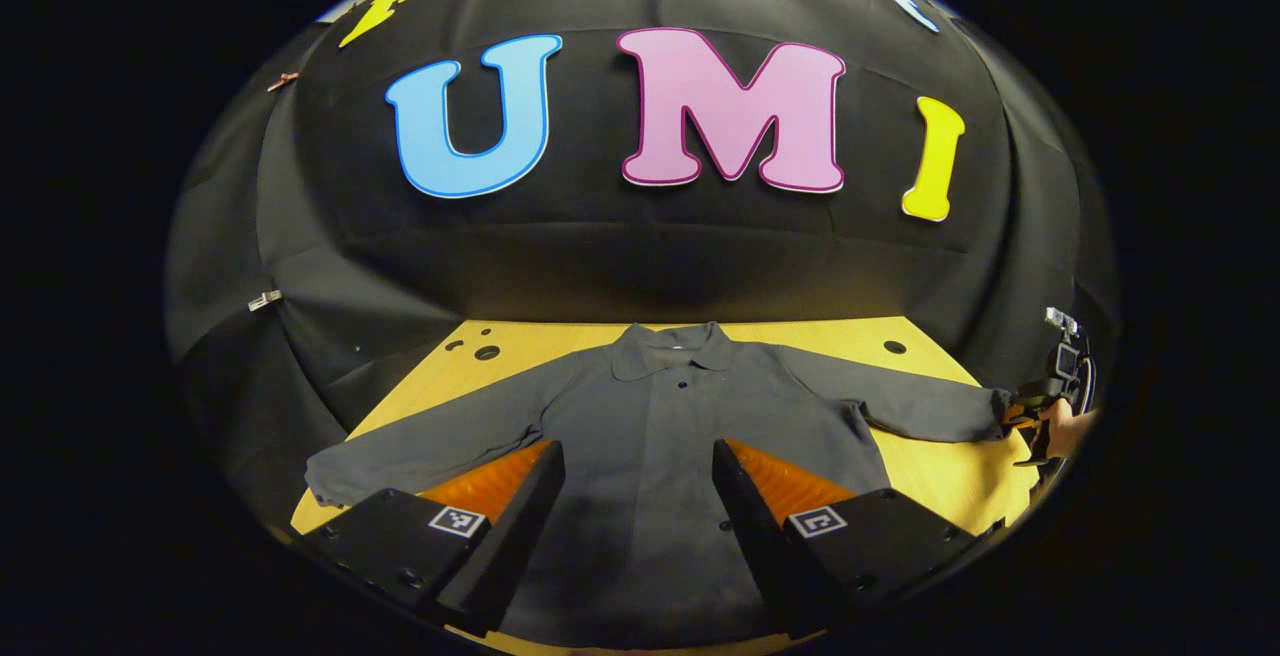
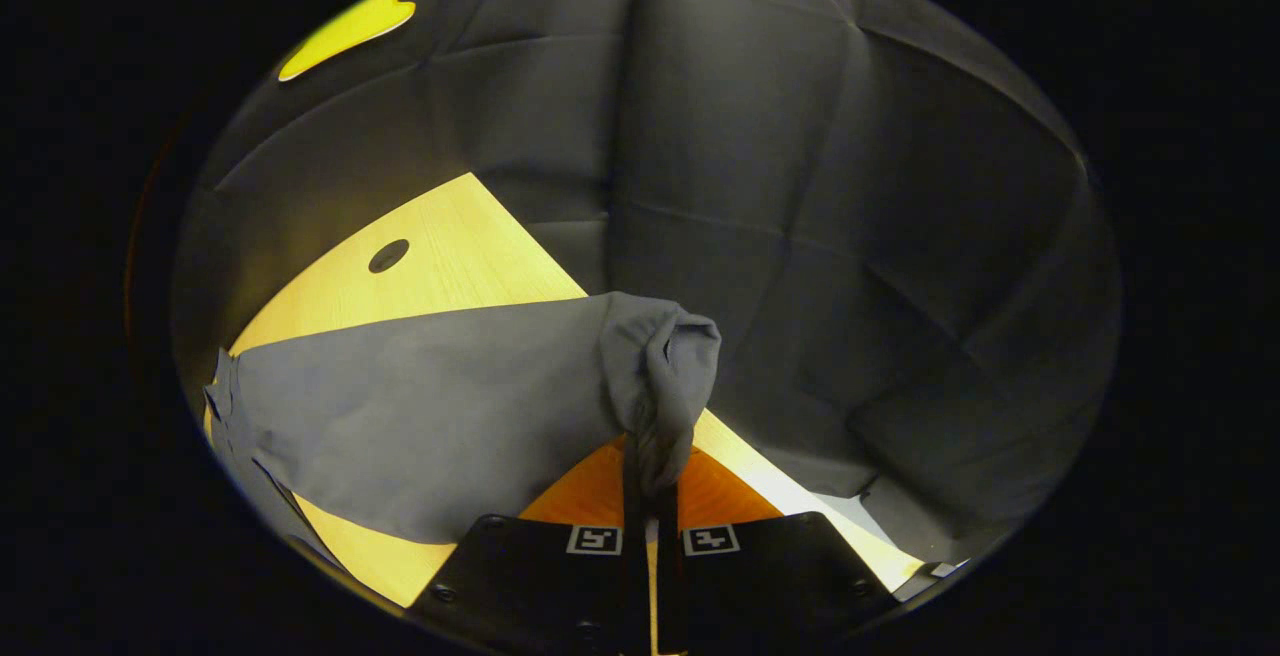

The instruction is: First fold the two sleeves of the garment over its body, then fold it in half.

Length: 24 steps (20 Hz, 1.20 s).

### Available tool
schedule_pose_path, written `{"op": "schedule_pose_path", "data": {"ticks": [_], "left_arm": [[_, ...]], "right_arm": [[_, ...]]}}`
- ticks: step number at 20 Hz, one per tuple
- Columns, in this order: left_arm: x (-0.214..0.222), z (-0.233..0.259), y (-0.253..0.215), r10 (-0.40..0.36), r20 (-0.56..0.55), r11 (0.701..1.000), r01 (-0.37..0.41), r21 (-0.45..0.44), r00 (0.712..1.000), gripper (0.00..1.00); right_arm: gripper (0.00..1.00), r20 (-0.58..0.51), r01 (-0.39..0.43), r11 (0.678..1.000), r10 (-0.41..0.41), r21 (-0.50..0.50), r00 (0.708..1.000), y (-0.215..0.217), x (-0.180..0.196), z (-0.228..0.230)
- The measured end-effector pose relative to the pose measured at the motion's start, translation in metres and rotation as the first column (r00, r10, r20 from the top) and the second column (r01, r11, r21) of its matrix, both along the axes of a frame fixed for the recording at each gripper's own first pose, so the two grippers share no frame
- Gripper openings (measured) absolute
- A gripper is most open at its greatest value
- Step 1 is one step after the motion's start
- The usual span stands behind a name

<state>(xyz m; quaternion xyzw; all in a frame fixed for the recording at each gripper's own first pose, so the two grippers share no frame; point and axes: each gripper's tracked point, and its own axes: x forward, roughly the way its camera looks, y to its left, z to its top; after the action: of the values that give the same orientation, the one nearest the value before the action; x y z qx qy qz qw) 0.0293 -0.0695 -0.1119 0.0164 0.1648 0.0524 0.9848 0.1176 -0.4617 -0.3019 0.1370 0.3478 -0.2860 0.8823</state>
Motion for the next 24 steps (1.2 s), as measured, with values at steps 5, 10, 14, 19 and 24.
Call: {"op": "schedule_pose_path", "data": {"ticks": [5,10,14,19,24], "left_arm": [[-0.010,-0.001,0.019,0.017,-0.004,0.999,-0.017,-0.035,1.000,0.95],[-0.020,0.005,0.048,0.033,0.003,0.997,-0.033,-0.067,0.999,0.95],[-0.027,0.009,0.070,0.039,0.016,0.995,-0.037,-0.096,0.999,0.94],[-0.033,0.005,0.095,0.047,0.014,0.990,-0.045,-0.131,0.999,0.96],[-0.040,0.007,0.121,0.076,0.030,0.988,-0.071,-0.140,0.997,0.96]], "right_arm": [[0.07,0.036,-0.043,0.997,0.045,-0.060,0.998,0.015,0.007,0.052],[0.07,0.115,-0.064,0.995,0.072,-0.074,0.991,0.052,0.011,0.119],[0.07,0.133,-0.176,0.968,0.202,-0.180,0.970,0.102,0.019,0.172],[0.07,0.165,-0.299,0.927,0.339,-0.226,0.926,0.192,0.041,0.220],[0.07,0.151,-0.448,0.844,0.504,-0.295,0.850,0.280,0.064,0.243]]}}
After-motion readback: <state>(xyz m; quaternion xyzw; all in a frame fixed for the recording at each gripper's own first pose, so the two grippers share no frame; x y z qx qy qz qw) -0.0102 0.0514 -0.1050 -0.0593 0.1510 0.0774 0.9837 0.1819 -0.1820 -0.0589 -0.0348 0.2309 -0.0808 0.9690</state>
